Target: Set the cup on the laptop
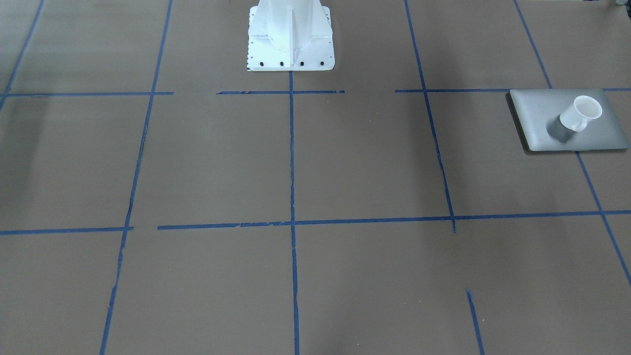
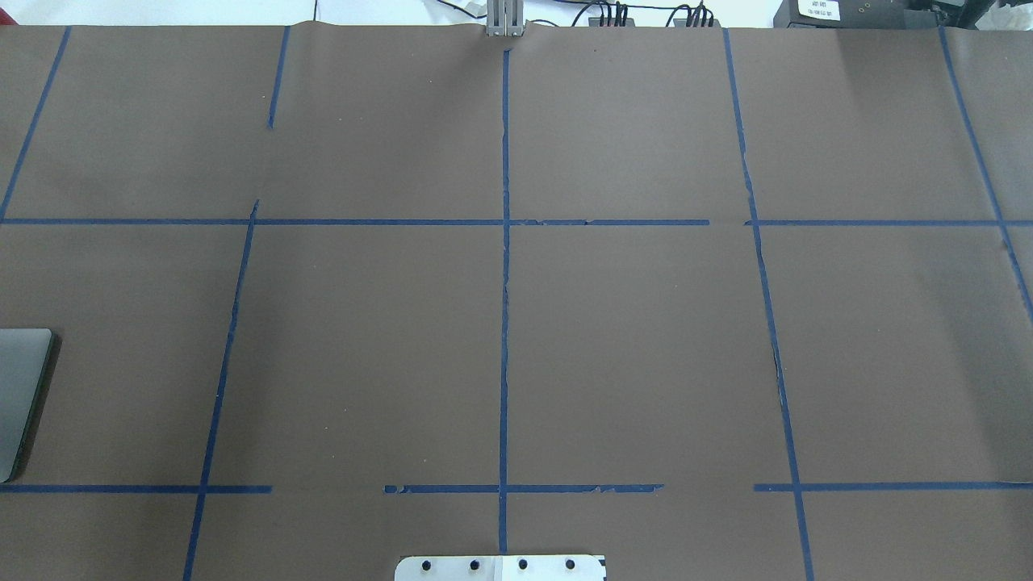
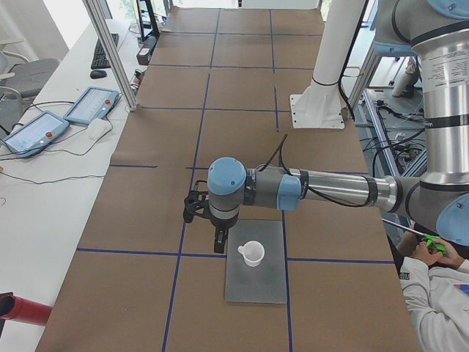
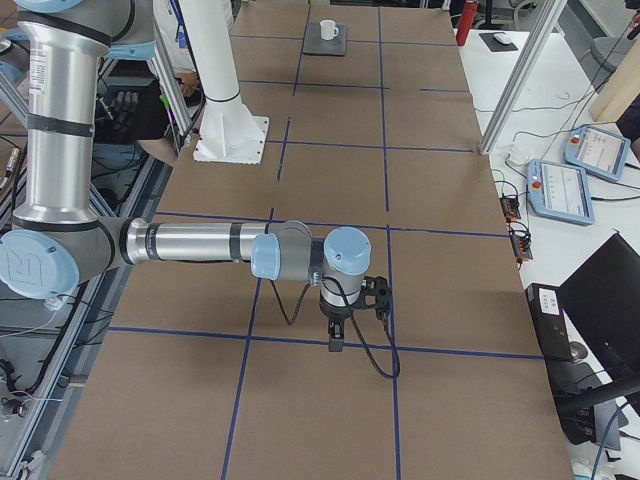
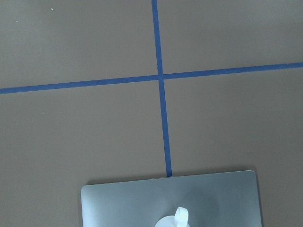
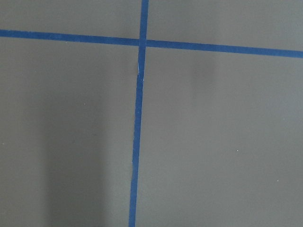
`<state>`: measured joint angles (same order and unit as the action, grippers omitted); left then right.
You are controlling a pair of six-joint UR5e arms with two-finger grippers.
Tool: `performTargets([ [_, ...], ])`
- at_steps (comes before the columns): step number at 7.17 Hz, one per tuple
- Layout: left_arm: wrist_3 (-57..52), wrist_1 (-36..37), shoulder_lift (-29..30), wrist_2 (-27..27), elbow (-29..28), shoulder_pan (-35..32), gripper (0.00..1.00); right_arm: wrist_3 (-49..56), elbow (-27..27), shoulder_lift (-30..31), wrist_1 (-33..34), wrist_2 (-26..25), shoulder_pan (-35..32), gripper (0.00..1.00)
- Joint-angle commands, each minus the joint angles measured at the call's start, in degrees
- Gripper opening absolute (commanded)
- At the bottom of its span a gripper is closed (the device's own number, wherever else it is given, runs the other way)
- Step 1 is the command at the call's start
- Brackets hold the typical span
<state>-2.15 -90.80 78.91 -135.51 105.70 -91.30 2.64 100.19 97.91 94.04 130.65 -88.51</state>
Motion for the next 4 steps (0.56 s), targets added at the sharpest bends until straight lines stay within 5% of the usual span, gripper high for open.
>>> performTargets([
  [1,0.1,0.0,-1.0,-0.5,0.0,0.1,1.0,0.0,0.0,0.0,0.0,0.0,0.0,1.0],
  [4,0.0,-0.1,-0.7,-0.5,0.3,0.0,1.0,0.0,0.0,0.0,0.0,0.0,0.0,1.0],
])
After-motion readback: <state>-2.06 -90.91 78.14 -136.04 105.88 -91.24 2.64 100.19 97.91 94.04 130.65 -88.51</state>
